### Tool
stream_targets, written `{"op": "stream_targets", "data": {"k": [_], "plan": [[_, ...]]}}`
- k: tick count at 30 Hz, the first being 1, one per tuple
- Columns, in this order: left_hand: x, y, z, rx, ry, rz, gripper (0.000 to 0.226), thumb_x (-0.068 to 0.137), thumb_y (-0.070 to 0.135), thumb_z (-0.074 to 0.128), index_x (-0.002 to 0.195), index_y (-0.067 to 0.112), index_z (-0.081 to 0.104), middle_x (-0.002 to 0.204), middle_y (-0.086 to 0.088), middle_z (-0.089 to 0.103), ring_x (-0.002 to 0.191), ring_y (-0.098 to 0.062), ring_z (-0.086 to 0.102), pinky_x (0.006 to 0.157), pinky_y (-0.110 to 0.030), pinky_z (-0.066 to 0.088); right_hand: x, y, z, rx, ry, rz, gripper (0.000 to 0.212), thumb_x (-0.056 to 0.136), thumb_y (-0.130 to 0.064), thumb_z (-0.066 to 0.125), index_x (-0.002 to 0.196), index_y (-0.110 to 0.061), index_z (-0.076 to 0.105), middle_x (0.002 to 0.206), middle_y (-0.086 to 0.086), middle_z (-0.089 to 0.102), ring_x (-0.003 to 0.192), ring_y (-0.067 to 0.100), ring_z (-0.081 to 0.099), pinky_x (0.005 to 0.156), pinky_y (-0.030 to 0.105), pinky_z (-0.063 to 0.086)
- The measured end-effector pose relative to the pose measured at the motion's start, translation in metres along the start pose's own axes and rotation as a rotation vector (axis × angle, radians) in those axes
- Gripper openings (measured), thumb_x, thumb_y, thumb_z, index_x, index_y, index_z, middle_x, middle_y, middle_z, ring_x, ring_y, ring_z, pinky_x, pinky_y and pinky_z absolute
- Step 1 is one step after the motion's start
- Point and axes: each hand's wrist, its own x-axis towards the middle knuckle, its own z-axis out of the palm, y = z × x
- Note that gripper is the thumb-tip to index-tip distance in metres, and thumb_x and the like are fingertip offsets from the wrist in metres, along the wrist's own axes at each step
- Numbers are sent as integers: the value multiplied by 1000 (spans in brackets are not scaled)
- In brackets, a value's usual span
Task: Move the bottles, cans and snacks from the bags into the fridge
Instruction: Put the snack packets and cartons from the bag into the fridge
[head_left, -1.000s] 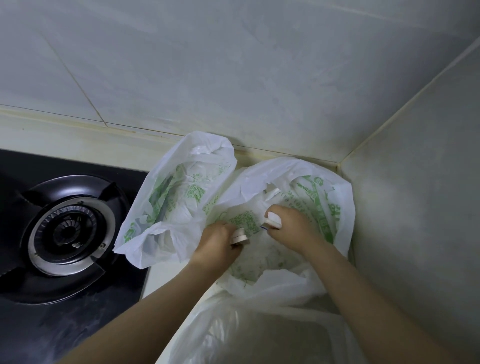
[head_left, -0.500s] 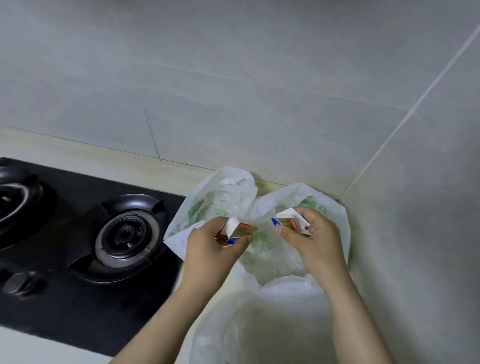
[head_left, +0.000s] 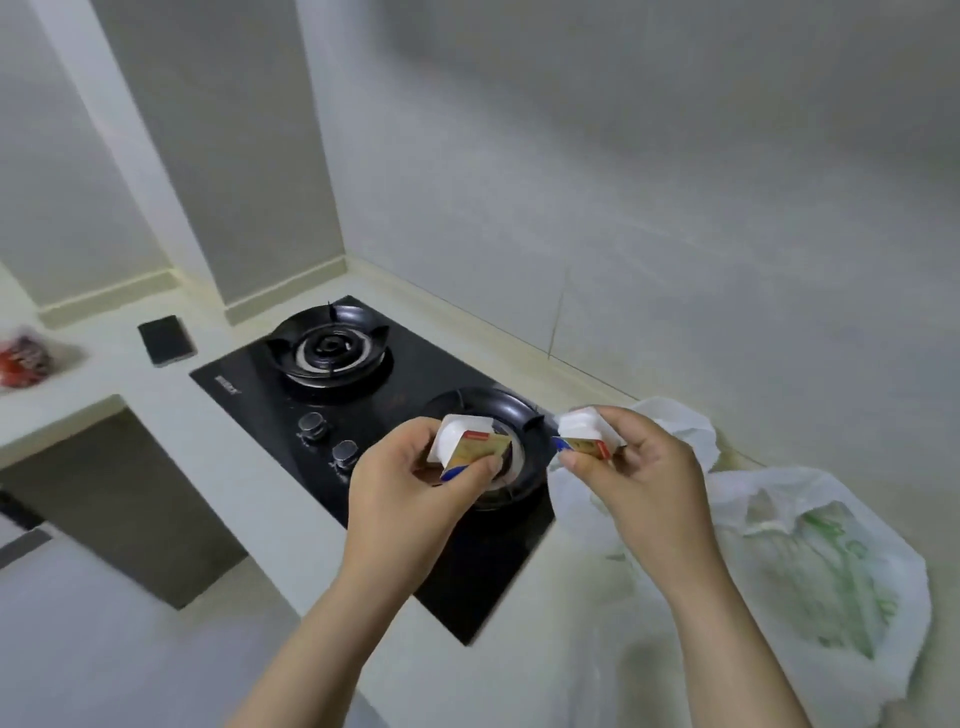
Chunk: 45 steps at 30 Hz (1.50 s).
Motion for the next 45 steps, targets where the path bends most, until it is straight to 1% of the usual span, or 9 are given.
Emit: {"op": "stream_targets", "data": {"k": [4,8,16,23,30,35,39,43,45], "plan": [[-14,5,-85,-41,151,16,14,71,17,82,79,23,72,73,6,73,67,-8,67,59,-14,49,-11,-44,72,51,-118,-75,29,77,-2,76,89,-28,72,82,-6,74,77,11,69,70,20,53],[-41,3,-183,24,313,29,14,70,22,84,78,24,72,71,5,71,65,-11,66,55,-17,50,-32,-86,158,91,-264,-151,27,75,-6,78,92,-26,72,80,-6,73,73,11,69,68,22,52],[-104,7,-348,168,640,79,22,70,35,80,88,24,70,76,10,71,71,-9,67,61,-23,56,-86,-170,319,235,-631,-333,28,74,-9,79,97,-25,72,92,-8,74,90,11,69,84,28,54],[-193,18,-449,279,1030,25,31,68,37,77,95,23,71,80,11,72,78,-9,68,62,-16,54,-157,-242,441,353,-1010,-564,24,79,-16,76,97,-31,70,91,-12,73,91,10,68,84,31,57],[-287,39,-506,453,1483,-96,20,70,30,82,86,27,71,78,9,72,75,-12,69,65,-29,59,-248,-301,535,556,-1401,-727,24,80,-13,77,98,-26,70,89,-10,73,88,14,69,83,38,57],[-341,45,-517,524,1715,-166,17,70,22,83,83,25,71,75,7,72,72,-11,68,60,-19,55,-312,-326,574,672,-1637,-824,23,80,-8,75,98,-23,71,87,-8,72,86,14,68,80,33,56],[-384,45,-516,560,1858,-250,16,71,20,83,81,25,71,73,7,72,70,-11,68,61,-25,56,-365,-338,588,759,-1771,-827,27,78,-2,75,95,-23,71,86,-11,72,83,9,68,76,23,53],[-422,49,-525,590,1953,-289,14,71,21,82,79,26,70,73,4,72,69,-14,68,65,-32,57,-415,-346,597,783,-1875,-816,26,79,-2,74,95,-22,70,85,-8,72,83,11,67,78,32,55],[-440,50,-536,598,1974,-301,14,71,23,82,79,25,71,74,3,72,70,-17,67,67,-35,57,-435,-351,603,768,-1890,-825,25,79,-4,74,96,-21,70,85,-8,72,82,9,67,76,27,54]]}}
